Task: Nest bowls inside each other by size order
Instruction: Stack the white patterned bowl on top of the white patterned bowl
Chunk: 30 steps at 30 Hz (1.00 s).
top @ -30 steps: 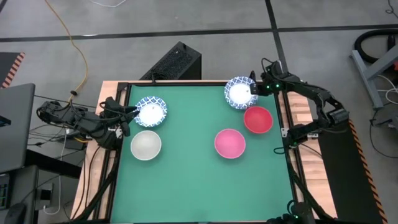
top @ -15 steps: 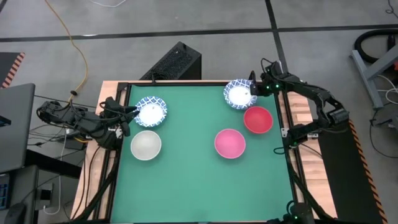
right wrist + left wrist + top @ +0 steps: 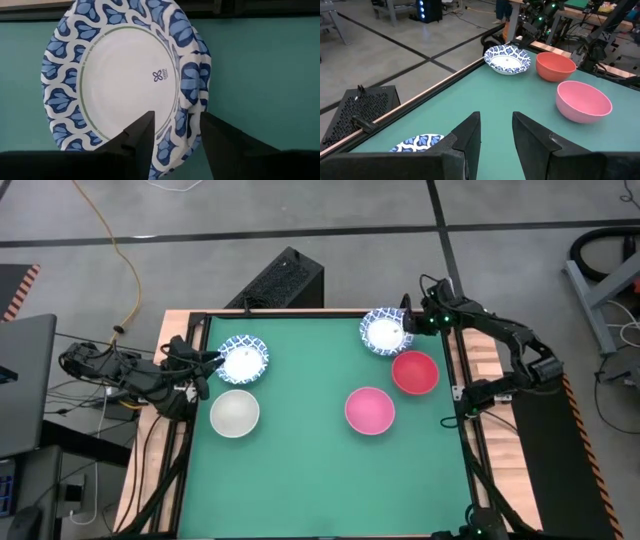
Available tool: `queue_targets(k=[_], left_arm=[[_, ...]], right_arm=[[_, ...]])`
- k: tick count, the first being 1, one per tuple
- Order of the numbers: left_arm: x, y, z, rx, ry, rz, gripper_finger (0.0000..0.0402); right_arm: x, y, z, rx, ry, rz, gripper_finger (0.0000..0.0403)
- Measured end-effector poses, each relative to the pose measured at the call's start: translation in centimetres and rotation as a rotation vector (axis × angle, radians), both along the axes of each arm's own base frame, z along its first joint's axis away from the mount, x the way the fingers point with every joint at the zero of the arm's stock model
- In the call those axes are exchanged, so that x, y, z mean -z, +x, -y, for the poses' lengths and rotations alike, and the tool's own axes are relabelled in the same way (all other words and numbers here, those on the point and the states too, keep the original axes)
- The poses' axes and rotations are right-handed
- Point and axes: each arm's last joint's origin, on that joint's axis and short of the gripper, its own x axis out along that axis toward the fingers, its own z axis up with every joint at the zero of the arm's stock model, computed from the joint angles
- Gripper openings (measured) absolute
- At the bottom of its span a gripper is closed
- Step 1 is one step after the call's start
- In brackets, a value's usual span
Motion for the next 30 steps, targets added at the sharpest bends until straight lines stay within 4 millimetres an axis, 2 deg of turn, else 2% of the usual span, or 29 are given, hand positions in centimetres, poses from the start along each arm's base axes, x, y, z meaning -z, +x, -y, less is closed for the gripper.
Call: queue_targets(k=[6, 13, 17, 21, 25, 30], left_arm=[[0.0, 0.0, 0.0, 0.000, 0.000, 0.000, 0.0102], [0.0, 0.0, 0.0, 0.000, 0.001, -0.001, 0.0102], [0.0, 0.0, 0.0, 0.000, 0.001, -0.001, 0.0102], [0.1, 0.0, 0.0, -0.003, 0.000, -0.001, 0.0102], [0.8, 0.8, 0.1, -0.066, 0.009, -0.025, 0.0102], [1.6, 3.0, 0.1, -0.180, 0.045, -0.115, 0.0102]], right_arm=[[-1.5, -0.1, -0.2, 0.024, -0.037, 0.029, 0.0176], [-5.8, 0.9, -1.3, 0.011, -0.163, 0.123, 0.0176], [-8.4, 2.5, -2.5, -0.052, -0.239, 0.198, 0.0176], [-10.6, 5.1, -4.0, -0.168, -0.334, 0.295, 0.0176], [-11.5, 7.6, -5.8, -0.289, -0.381, 0.344, 0.0175], [-11.5, 9.4, -8.0, -0.384, -0.417, 0.324, 0.0175]])
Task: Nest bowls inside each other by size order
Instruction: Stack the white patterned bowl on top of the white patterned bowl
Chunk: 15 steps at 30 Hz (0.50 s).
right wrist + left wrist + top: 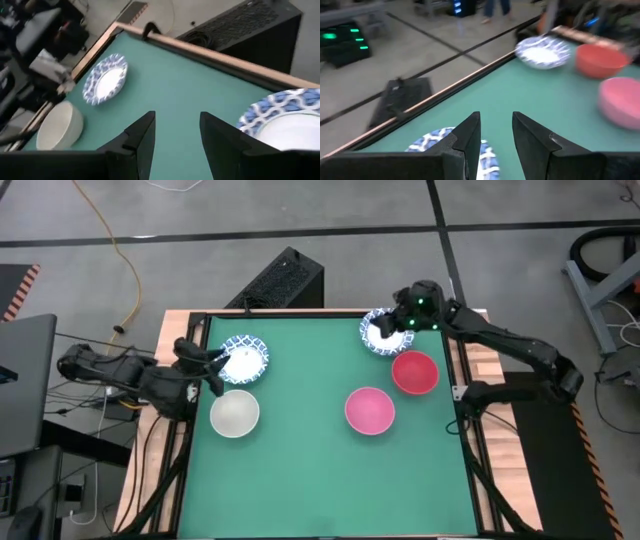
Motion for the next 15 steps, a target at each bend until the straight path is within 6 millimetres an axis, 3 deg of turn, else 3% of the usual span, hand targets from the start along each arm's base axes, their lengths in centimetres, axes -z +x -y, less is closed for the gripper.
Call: queue_targets(k=[7, 15], left_arm=[[2.0, 3.6, -2.6, -0.160, -0.016, -0.238, 0.0102], [2.2, 4.2, -9.6, -0.189, -0.187, -0.431, 0.0102]], right_arm=[[0.0, 1.1, -1.6, -0.077, -0.030, -0.014, 0.0175], [0.2, 1.4, -2.3, -0.126, -0.053, -0.048, 0.0175]])
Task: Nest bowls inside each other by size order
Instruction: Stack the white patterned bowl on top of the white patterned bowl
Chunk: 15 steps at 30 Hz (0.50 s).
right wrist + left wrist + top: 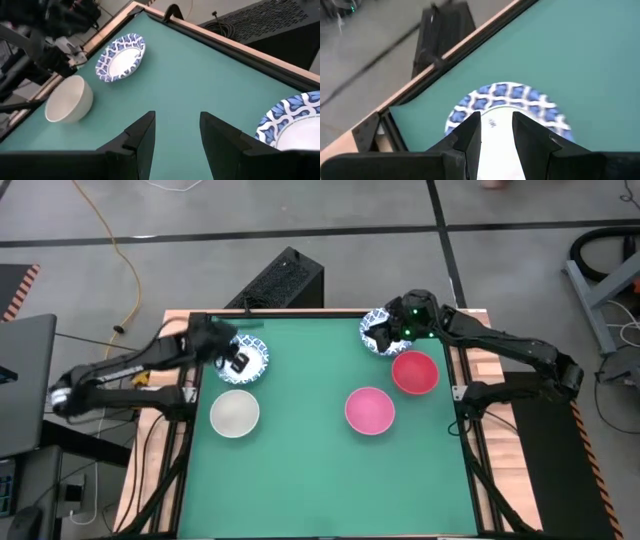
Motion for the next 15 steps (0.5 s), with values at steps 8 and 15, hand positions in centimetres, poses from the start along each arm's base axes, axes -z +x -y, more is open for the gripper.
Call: queue_targets(k=[8, 15], left_arm=[[2.2, -3.1, -7.2, -0.059, -0.290, 0.044, 0.0102], [5.4, -3.8, -10.3, -0.104, -0.410, -0.069, 0.0105]], right_arm=[[0.3, 0.2, -0.6, -0.005, -0.035, -0.048, 0.0175], [0.3, 0.3, -0.9, -0.031, -0.056, -0.056, 0.0175]])
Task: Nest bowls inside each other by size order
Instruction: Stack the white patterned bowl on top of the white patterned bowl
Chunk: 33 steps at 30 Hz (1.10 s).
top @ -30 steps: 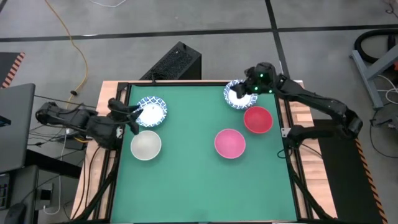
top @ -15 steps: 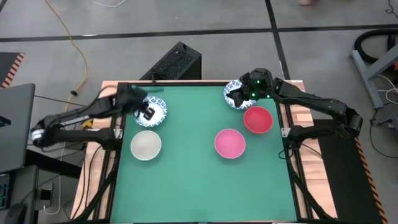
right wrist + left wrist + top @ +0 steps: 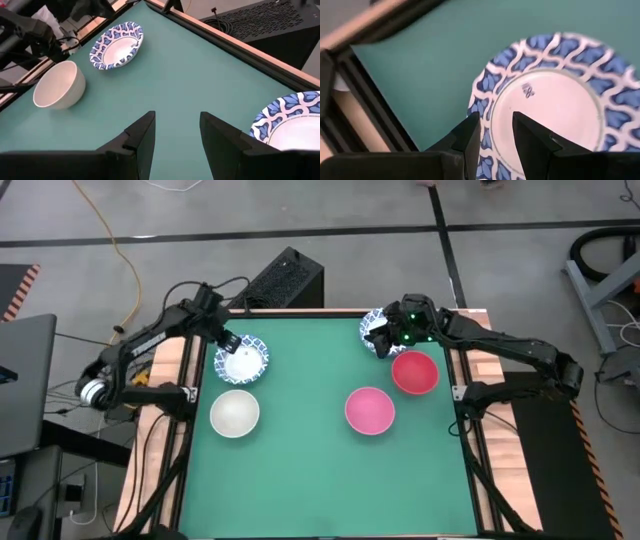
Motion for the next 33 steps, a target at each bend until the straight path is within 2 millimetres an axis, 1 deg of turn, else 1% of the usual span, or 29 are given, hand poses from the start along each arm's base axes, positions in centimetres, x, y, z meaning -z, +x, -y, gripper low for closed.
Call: queue_targets(k=[7, 13, 17, 21, 25, 30, 33], left_arm=[[2.7, 0.7, -1.3, 0.067, -0.090, -0.082, 0.0123], [4.0, 1.0, -2.1, 0.068, -0.094, -0.148, 0.0152], [3.5, 1.2, -2.2, 0.075, -0.075, -0.148, 0.0165], [2.2, 1.3, -2.3, 0.060, -0.046, -0.107, 0.0167], [1.3, 1.2, -2.3, 0.050, 0.007, -0.134, 0.0167], [1.6, 1.1, -2.6, 0.072, 0.014, -0.174, 0.0167], [2.1, 0.8, -3.0, 0.046, 0.010, -0.202, 0.0167]], right_arm=[[0.0, 0.1, -0.3, -0.014, -0.001, -0.007, 0.0175], [0.3, 0.2, -0.7, -0.034, 0.010, -0.028, 0.0175], [0.3, 0.4, -1.2, -0.055, 0.010, -0.035, 0.0175], [0.3, 0.5, -1.5, -0.071, 0.001, -0.038, 0.0175], [0.3, 0.6, -1.6, -0.074, -0.001, -0.039, 0.0175], [0.3, 0.6, -1.6, -0.076, -0.002, -0.041, 0.0175], [0.5, 0.7, -1.5, -0.075, 0.001, -0.050, 0.0175]])
